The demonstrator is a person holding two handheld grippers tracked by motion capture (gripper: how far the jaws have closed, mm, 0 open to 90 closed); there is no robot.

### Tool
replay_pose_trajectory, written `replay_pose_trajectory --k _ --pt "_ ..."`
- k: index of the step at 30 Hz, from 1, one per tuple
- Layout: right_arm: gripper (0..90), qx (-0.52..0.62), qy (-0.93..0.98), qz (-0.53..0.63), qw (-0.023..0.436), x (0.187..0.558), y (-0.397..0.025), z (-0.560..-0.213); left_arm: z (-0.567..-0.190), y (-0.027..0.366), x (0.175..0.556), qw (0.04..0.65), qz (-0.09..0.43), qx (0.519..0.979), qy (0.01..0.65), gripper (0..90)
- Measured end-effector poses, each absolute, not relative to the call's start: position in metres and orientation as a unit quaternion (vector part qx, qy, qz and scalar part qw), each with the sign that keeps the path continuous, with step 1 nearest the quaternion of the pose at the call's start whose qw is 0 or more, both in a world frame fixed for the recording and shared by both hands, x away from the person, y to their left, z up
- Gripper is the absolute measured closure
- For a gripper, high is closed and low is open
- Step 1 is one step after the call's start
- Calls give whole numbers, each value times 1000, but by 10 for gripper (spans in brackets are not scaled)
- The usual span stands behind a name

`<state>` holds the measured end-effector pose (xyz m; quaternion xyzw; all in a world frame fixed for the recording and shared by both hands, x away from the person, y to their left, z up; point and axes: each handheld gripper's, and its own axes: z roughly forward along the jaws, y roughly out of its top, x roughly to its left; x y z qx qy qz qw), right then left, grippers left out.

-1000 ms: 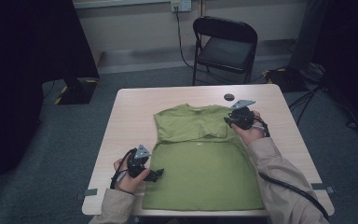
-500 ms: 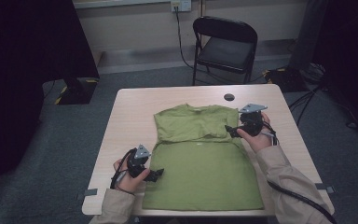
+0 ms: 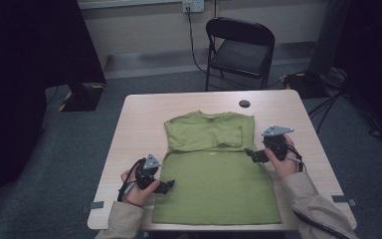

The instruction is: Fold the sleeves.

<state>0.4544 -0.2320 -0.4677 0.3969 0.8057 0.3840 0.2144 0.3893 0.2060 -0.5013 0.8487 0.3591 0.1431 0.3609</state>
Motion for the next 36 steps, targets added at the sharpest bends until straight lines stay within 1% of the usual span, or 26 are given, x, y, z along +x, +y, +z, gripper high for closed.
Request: replay_pose_trajectory --k 8,16,22,25,36 --pt "14 402 811 378 194 435 -239 -483 -501 206 389 361 143 849 359 0" --pt "22 418 812 369 172 423 -249 -498 -501 206 389 361 143 848 361 0" --pt "20 410 825 349 174 418 -249 -500 -501 206 389 360 144 848 362 0" --pt "0 407 828 345 173 416 -248 -500 -501 206 389 360 144 847 362 0" --pt "0 408 829 343 169 417 -248 -500 -501 206 390 360 145 846 365 0"
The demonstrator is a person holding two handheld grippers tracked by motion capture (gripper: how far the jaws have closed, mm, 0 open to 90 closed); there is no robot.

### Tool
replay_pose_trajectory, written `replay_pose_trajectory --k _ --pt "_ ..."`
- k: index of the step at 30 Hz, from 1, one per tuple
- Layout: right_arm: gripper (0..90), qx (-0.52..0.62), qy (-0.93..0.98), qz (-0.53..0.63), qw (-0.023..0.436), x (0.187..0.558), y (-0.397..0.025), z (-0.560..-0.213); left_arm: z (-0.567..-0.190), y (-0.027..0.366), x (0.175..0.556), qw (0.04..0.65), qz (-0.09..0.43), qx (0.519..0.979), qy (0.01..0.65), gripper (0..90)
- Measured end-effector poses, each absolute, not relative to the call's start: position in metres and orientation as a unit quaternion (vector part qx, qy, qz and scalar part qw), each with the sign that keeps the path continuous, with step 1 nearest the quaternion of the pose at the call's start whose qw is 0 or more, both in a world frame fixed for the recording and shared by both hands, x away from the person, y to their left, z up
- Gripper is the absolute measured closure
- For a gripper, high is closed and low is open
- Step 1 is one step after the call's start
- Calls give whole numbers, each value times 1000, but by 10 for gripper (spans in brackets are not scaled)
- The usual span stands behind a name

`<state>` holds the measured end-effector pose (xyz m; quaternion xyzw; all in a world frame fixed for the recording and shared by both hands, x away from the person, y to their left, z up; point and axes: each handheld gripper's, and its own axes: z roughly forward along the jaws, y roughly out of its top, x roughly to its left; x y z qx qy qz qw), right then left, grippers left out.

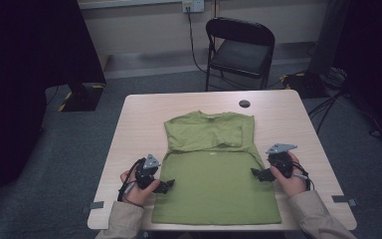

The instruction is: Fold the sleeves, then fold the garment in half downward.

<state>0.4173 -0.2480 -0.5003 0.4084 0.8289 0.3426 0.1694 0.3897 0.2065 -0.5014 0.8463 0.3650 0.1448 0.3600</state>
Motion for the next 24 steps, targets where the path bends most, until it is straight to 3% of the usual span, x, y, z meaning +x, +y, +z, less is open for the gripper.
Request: replay_pose_trajectory --k 24 --pt "0 402 831 346 165 420 -247 -500 -500 215 391 369 138 826 404 3"
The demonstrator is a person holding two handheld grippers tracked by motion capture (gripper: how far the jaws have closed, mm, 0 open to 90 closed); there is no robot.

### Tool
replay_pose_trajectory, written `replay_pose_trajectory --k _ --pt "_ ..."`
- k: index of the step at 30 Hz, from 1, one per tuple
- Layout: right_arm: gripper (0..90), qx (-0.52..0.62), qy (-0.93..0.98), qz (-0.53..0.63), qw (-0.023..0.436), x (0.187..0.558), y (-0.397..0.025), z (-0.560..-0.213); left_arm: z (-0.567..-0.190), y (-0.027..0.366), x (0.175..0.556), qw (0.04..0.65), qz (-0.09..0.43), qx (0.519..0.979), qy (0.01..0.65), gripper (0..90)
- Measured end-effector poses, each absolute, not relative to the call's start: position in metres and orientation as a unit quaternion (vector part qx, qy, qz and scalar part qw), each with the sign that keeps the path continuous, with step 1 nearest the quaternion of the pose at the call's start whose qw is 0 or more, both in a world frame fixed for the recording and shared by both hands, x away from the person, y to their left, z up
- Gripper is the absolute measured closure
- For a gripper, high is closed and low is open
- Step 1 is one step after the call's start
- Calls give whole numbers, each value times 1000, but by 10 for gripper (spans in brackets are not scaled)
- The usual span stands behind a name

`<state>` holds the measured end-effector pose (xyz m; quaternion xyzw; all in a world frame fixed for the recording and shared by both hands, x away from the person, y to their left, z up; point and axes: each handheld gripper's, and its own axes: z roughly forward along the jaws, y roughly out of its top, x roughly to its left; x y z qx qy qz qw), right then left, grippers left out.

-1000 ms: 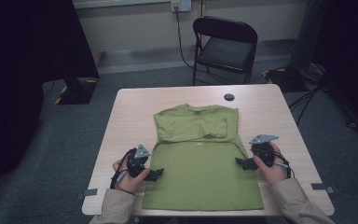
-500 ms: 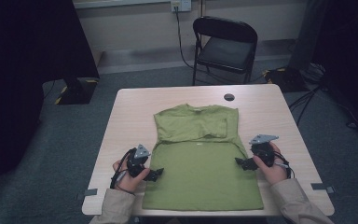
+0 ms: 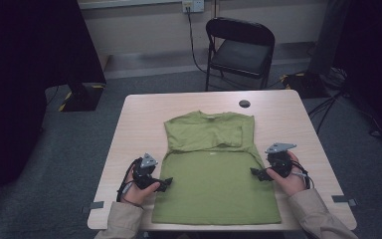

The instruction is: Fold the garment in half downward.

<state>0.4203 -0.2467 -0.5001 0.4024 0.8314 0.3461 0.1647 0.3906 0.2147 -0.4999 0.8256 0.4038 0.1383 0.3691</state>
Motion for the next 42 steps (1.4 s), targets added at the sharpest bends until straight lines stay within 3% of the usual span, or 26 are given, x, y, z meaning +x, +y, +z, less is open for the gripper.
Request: replay_pose_trajectory --k 5,11,17,25,28,33,38,42 --pt "102 412 813 374 170 423 -245 -496 -487 217 401 371 129 794 464 61" --pt "266 423 807 368 187 436 -238 -490 -480 207 424 371 161 783 473 186" --pt "329 438 799 364 195 446 -235 -491 -484 200 441 359 176 784 476 324" --pt "396 432 803 361 195 449 -231 -494 -493 197 447 352 189 779 483 359" --pt "418 438 802 361 187 451 -231 -495 -492 198 449 345 192 776 492 471" --pt "455 437 805 356 186 453 -232 -494 -492 194 452 347 190 785 476 549" --pt "558 436 807 355 182 454 -232 -493 -492 193 454 352 187 786 473 625" --pt "659 436 811 348 177 456 -233 -490 -494 195 452 365 180 785 468 740"
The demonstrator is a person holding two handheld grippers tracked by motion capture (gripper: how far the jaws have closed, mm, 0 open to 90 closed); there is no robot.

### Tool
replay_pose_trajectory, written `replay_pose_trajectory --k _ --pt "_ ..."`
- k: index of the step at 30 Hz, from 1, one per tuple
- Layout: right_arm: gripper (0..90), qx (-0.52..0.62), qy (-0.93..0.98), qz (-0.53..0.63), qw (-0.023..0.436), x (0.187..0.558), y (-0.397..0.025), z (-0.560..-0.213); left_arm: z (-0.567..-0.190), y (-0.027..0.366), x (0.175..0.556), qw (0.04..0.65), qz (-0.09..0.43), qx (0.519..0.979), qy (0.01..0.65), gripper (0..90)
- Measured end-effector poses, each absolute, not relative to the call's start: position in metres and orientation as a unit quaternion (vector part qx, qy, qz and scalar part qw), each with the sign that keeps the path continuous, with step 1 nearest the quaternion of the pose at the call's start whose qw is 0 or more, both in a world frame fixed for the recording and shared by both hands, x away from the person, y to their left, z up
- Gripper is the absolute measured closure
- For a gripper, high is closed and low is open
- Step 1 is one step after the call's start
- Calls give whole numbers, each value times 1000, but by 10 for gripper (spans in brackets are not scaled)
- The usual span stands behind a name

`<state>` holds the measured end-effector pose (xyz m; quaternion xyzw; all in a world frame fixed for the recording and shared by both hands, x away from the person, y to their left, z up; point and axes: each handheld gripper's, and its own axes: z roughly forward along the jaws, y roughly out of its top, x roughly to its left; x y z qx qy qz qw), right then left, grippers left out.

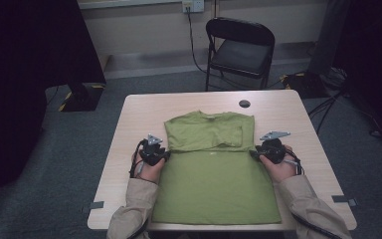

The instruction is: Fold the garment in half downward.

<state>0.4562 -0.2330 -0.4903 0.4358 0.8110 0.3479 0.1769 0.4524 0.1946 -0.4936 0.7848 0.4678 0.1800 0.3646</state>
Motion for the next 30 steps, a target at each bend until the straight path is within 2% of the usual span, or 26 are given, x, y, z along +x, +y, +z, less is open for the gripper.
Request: replay_pose_trajectory --k 3,7,24,30 --pt "751 435 815 345 169 458 -232 -489 -494 194 452 370 174 787 463 827" --pt "820 432 818 343 163 457 -229 -488 -493 194 452 365 169 794 456 861" --pt "821 429 819 352 146 440 -239 -488 -488 192 431 354 146 811 442 864" --pt "818 419 824 349 155 426 -243 -488 -489 190 416 360 142 818 426 864"
